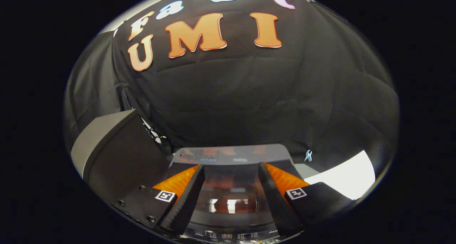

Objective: Put the clothes into the washing machine and then close the washing machine lid.

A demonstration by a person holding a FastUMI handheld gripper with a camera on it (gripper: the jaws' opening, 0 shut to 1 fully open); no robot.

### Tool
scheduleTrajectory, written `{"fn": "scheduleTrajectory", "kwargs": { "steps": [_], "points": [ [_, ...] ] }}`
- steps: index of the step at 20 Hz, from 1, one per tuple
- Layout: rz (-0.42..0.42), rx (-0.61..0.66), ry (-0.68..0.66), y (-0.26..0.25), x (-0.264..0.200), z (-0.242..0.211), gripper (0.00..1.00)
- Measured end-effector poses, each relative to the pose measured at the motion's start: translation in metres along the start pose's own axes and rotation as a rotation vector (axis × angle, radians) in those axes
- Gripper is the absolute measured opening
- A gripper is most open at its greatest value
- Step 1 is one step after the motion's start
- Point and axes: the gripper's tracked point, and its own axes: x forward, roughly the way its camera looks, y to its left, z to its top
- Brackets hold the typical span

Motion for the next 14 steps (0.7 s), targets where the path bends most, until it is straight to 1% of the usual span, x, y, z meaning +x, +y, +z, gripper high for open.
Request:
{"fn": "scheduleTrajectory", "kwargs": {
  "steps": [2,5,9,14],
  "points": [
    [-0.012,0.027,-0.009,-0.007,-0.005,-0.001,0.97],
    [-0.021,0.016,-0.035,-0.01,-0.011,0.009,0.97],
    [0.007,0.01,-0.091,0.002,-0.018,0.033,0.97],
    [0.059,0.002,-0.185,0.022,-0.051,0.073,0.97]
  ]
}}
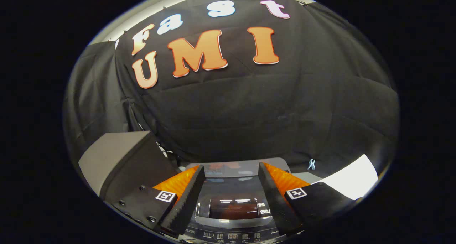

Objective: Put the clothes into the washing machine and then close the washing machine lid.

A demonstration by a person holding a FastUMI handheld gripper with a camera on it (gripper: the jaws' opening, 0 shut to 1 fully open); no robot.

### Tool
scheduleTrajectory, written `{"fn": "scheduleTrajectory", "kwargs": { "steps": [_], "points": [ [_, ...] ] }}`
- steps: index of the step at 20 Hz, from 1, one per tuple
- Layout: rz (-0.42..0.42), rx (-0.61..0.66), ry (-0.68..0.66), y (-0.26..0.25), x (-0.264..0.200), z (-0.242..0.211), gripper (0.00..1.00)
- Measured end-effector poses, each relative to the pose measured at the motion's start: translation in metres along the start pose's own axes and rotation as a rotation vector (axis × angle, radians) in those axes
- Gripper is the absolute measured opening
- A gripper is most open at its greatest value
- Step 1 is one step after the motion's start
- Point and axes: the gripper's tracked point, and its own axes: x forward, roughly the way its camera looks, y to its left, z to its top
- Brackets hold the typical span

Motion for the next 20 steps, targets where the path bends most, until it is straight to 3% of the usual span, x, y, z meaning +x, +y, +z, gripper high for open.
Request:
{"fn": "scheduleTrajectory", "kwargs": {
  "steps": [7,20],
  "points": [
    [0.021,0.009,-0.153,0.02,-0.073,0.052,0.97],
    [-0.075,0.033,-0.326,0.039,-0.216,0.09,0.97]
  ]
}}
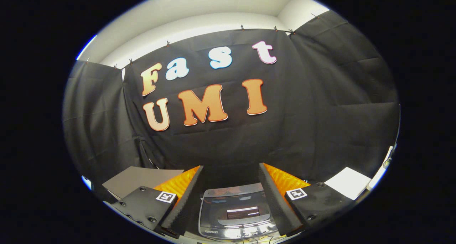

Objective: Put the clothes into the washing machine and then close the washing machine lid.

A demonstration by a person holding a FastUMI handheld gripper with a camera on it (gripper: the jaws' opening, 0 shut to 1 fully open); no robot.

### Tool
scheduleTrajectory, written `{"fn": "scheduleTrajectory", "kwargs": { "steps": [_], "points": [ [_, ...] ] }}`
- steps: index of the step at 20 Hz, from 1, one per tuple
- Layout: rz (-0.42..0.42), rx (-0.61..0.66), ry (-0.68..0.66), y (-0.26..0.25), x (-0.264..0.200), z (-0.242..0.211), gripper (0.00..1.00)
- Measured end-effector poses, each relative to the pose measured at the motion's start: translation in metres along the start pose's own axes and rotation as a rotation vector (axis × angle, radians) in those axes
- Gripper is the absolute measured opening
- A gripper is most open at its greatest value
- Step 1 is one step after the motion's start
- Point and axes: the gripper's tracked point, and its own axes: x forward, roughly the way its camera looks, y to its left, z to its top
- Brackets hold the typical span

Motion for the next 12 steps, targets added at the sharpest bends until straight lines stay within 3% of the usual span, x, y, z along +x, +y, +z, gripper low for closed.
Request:
{"fn": "scheduleTrajectory", "kwargs": {
  "steps": [7,12],
  "points": [
    [-0.029,-0.062,-0.042,-0.05,-0.058,0.034,0.97],
    [-0.006,-0.072,-0.051,-0.085,-0.085,0.045,0.97]
  ]
}}
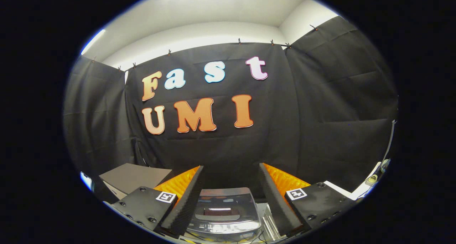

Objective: Put the clothes into the washing machine and then close the washing machine lid.

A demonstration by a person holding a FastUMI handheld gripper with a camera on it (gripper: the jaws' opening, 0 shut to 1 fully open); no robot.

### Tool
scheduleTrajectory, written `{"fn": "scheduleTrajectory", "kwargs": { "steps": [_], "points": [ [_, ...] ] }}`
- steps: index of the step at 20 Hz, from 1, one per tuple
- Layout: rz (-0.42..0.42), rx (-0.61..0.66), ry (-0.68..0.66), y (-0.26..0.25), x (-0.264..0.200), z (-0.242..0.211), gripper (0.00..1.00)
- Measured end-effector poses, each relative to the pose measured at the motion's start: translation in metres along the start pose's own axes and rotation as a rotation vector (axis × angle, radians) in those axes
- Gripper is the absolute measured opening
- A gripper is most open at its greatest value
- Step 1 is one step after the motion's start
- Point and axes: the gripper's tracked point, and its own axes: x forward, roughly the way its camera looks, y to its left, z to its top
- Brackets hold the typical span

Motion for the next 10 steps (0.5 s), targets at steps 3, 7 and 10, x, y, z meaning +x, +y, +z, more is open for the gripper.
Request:
{"fn": "scheduleTrajectory", "kwargs": {
  "steps": [3,7,10],
  "points": [
    [0.019,0.02,-0.009,-0.02,-0.017,0.005,0.97],
    [0.007,0.016,-0.02,-0.042,-0.025,0.008,0.97],
    [-0.005,0.01,-0.031,-0.049,-0.029,0.009,0.97]
  ]
}}
